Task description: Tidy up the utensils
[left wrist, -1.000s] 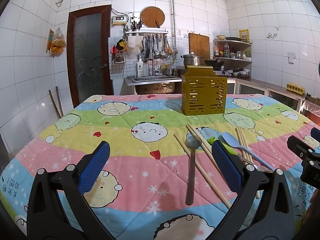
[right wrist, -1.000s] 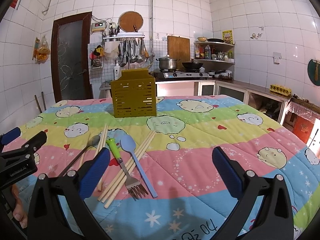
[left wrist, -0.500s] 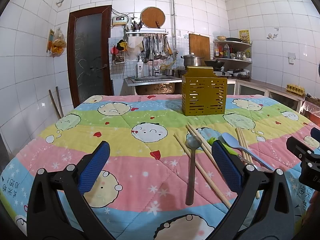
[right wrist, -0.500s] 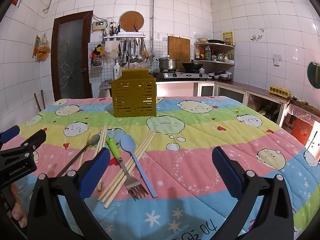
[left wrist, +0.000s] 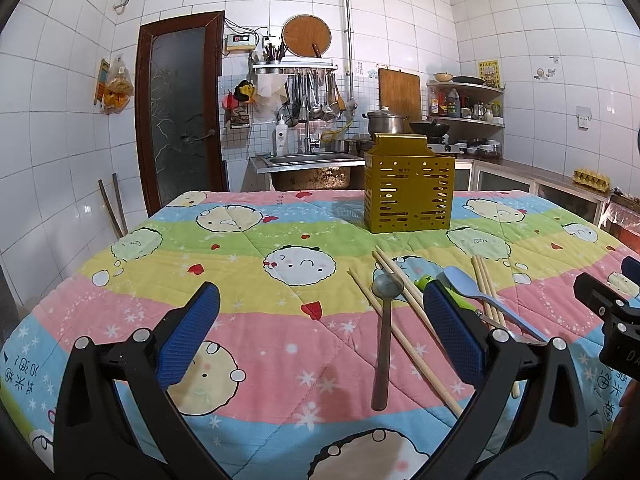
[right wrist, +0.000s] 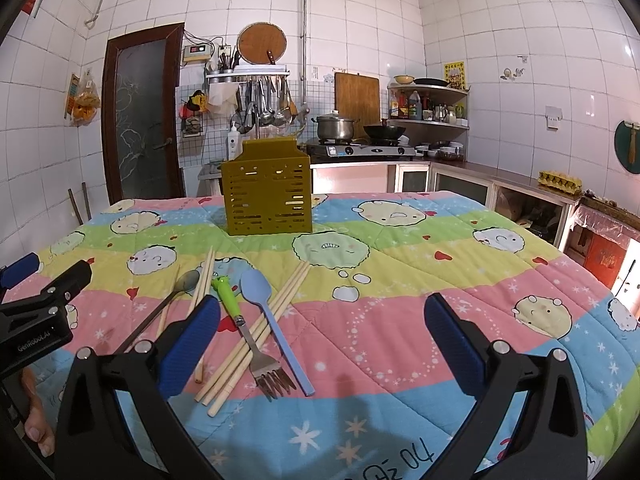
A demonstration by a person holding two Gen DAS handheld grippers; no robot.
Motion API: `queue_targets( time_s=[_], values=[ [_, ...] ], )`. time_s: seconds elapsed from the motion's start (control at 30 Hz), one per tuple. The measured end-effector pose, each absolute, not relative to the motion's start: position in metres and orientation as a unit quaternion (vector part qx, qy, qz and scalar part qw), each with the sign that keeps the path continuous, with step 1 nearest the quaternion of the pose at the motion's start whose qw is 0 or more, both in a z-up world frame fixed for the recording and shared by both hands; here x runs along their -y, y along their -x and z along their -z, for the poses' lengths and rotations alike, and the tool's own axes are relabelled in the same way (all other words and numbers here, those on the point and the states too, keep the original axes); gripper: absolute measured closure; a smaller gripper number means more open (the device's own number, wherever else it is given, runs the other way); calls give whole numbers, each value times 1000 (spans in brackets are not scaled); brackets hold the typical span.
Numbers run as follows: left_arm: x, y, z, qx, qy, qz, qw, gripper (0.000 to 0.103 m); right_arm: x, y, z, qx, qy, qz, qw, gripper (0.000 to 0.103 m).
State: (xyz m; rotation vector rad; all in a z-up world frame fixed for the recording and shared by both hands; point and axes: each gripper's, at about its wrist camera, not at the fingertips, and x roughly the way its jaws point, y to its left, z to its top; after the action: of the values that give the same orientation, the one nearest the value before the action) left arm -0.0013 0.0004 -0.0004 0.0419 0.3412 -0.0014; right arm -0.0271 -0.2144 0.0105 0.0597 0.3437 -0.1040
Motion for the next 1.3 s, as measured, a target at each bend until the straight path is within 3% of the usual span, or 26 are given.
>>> queue_targets(
  time_s=[0.83, 1.3],
  values=[
    [3, -3, 3, -180, -19, 7, 983, 5, 217, 26, -9, -174, -35, 45, 983, 4],
    [4, -20, 5, -230, -20, 28, 973, 5, 226, 7, -4, -232, -60, 40, 970, 4]
  ],
)
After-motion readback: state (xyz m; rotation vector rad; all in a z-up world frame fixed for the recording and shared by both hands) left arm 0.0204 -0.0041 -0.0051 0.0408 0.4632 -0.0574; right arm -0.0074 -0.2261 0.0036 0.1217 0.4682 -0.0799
